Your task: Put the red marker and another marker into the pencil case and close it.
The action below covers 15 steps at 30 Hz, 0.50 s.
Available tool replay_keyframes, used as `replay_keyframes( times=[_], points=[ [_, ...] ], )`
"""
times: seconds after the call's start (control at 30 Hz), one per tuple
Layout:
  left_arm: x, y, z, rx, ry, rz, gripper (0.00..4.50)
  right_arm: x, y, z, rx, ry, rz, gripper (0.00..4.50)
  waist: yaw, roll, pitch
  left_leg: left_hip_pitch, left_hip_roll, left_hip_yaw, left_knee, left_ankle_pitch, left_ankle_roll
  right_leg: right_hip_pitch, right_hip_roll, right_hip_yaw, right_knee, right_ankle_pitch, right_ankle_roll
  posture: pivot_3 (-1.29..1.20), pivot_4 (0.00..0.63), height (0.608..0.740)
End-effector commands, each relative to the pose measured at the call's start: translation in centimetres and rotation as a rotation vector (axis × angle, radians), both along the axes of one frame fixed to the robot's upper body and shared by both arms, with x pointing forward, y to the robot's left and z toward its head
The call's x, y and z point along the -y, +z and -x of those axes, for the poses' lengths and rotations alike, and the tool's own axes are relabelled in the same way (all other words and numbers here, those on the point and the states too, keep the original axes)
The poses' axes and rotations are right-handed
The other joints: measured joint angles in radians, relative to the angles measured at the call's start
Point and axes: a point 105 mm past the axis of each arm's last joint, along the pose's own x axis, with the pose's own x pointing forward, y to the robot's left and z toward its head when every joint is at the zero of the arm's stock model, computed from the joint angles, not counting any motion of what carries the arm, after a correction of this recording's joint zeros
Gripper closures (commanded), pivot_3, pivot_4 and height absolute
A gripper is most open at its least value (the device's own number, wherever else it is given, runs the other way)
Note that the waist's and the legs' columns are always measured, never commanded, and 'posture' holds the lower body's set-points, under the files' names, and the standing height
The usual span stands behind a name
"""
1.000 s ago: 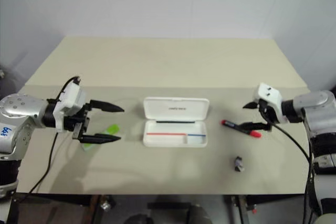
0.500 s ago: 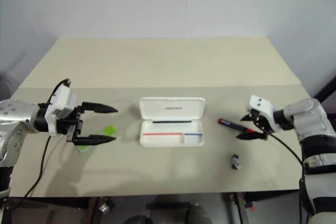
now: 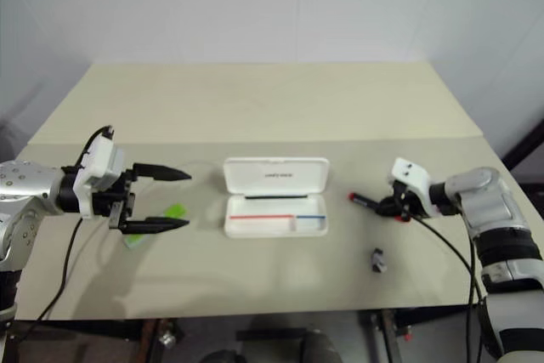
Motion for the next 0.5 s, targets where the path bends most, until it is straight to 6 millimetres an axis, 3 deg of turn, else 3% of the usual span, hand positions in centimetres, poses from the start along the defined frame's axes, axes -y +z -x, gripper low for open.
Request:
replay_keyframes(
  times=[0.03,0.13,0.3,0.37,0.5],
  points=[
    [0.3,0.8,0.3,0.031,-0.034,0.007,0.00,-0.1,0.3,-0.3,0.024,-0.012,-0.001,3.93,-0.003,0.000,0.000,0.000,0.000,0.000,0.000,0.000,0.000,0.000,0.000,0.000,0.000,0.000,0.000,0.00,0.150,0.740],
    [0.5,0.6,0.2,0.028,-0.045,0.008,0.00,-0.2,1.5,-0.5,0.062,0.012,-0.005,3.93,-0.008,0.000,0.000,0.000,0.000,0.000,0.000,0.000,0.000,0.000,0.000,0.000,0.000,0.000,0.000,0.00,0.150,0.740],
    [0.0,0.2,-0.2,0.027,-0.035,-0.003,0.00,-1.0,5.7,0.4,0.133,0.151,0.006,3.93,-0.012,0.003,0.002,-0.001,0.000,0.000,0.000,0.000,0.000,-0.001,0.000,0.000,0.000,0.000,0.000,0.00,0.150,0.740],
    [-0.3,0.0,-0.4,0.031,-0.026,-0.007,0.00,-2.4,7.2,0.9,0.159,0.210,0.000,3.93,-0.013,0.003,0.002,-0.002,0.000,0.000,-0.001,0.000,0.000,-0.001,0.000,0.000,0.000,0.000,0.000,0.00,0.150,0.740],
    [-0.9,-0.8,-0.6,0.030,-0.016,-0.033,0.00,-5.6,8.2,2.1,0.178,0.307,-0.018,3.93,-0.013,0.003,0.002,-0.002,0.001,-0.001,-0.001,0.000,0.000,-0.001,0.000,-0.001,0.001,0.000,0.000,0.00,0.150,0.740]
  ],
)
